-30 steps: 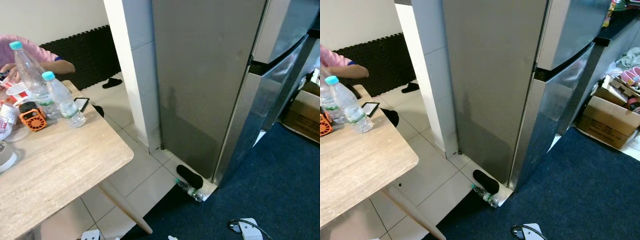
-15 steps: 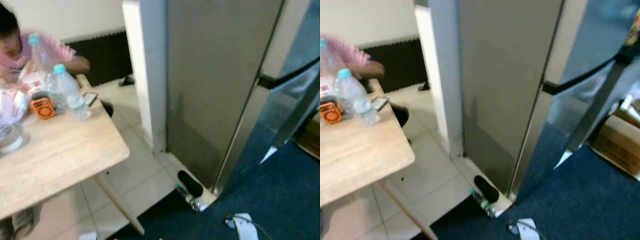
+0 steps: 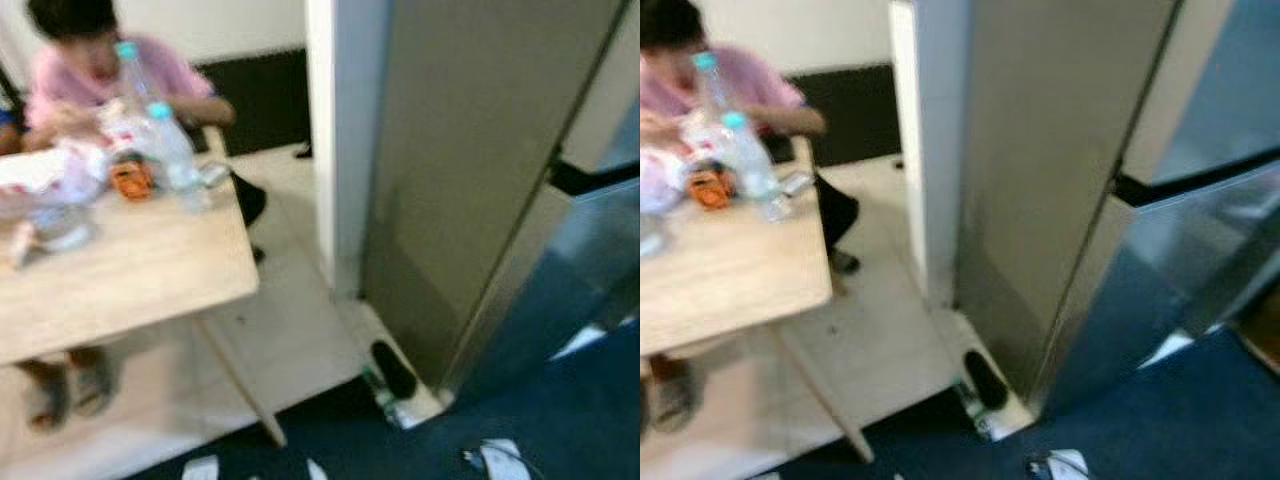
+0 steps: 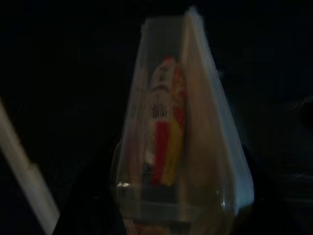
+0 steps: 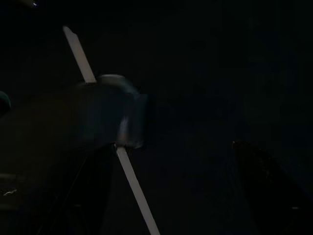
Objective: Restocking fridge
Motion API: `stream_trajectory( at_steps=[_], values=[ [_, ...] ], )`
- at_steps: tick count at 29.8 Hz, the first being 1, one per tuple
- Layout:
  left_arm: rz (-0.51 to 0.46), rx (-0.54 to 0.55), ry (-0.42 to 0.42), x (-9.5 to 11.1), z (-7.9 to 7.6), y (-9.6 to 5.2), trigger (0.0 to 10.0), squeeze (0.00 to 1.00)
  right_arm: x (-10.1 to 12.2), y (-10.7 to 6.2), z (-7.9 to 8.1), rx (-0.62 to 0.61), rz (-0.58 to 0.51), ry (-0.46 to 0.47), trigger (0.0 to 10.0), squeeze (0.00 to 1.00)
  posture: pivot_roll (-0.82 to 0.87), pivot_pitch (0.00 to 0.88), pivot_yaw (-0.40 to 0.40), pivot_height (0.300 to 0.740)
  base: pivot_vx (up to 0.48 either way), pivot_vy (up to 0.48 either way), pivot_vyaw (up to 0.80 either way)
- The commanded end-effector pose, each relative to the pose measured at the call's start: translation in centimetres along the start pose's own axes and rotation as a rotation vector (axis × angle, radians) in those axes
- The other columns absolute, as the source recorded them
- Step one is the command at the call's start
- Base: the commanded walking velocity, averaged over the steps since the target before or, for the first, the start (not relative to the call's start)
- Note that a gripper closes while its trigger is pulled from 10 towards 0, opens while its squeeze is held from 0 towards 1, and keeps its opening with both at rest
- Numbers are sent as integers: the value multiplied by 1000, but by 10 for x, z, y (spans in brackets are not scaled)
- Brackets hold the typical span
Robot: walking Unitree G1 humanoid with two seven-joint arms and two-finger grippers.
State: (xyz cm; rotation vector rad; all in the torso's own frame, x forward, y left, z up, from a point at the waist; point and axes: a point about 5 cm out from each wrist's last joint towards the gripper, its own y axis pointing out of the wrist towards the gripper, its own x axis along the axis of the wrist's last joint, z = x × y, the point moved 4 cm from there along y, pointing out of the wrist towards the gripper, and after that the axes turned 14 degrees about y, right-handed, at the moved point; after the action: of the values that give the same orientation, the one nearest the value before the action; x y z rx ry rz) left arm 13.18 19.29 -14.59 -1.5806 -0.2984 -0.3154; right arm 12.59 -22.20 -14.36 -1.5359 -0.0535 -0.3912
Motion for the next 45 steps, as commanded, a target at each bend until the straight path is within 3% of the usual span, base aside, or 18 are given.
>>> stream_trajectory(
  at_steps=[1,25,31,36,38,41,45],
  values=[
    [12,-14,-8,-4,-7,1,10000,0,10,0,2,8,-34,4,10000,0,-12,5,52,740,0,-420,0],
    [20,-5,7,-10,-1,-1,10000,0,16,0,4,16,-53,-27,10000,0,-10,7,50,740,0,-429,0],
    [21,-3,14,-9,0,-1,10000,0,17,0,4,15,-53,-66,10000,0,-5,1,51,740,0,-435,775],
    [11,8,15,-8,2,-1,10000,0,17,0,4,18,-53,-26,10000,0,-6,0,51,740,0,-331,155],
    [1,15,5,-6,4,-1,10000,0,18,0,4,16,-54,-49,10000,0,-5,0,54,740,0,0,0],
    [-2,32,2,-11,22,-6,10000,0,22,0,6,17,-71,-61,10000,0,-5,0,54,740,0,0,0],
    [-1,31,12,-14,28,-8,10000,0,32,-1,7,16,-98,-69,10000,0,-3,0,52,740,0,0,0]
  ],
)
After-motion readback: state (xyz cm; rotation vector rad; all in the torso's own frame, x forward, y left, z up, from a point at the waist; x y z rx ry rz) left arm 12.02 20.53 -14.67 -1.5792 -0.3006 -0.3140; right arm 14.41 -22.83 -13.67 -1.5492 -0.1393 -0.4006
